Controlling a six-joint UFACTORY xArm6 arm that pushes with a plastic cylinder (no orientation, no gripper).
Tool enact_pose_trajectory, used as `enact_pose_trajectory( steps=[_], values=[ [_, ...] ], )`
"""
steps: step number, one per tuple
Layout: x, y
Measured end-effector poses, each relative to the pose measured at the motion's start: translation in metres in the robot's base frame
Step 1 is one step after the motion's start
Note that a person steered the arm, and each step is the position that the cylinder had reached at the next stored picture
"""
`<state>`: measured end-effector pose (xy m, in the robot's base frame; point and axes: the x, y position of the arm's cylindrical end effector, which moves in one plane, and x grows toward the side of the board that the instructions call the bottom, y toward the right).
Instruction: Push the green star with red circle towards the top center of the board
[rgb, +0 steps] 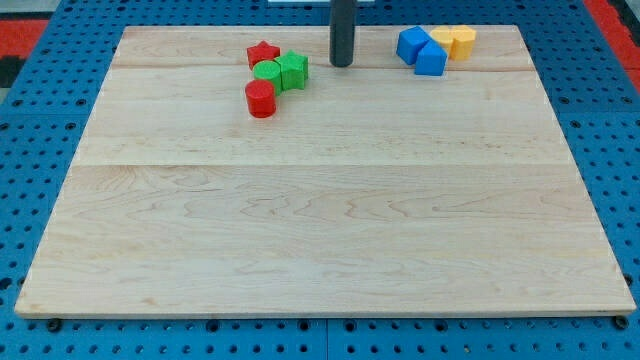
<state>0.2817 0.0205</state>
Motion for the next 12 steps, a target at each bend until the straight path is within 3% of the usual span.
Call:
enact_pose_trajectory(
  steps=[1,2,3,4,9,12],
  values=[
    [0.08,-0.001],
    [0.117,-0.044],
    [0.119,-0.097],
    [0.098,-0.112],
    [0.029,-0.11],
    [0.038,-0.091]
  ],
)
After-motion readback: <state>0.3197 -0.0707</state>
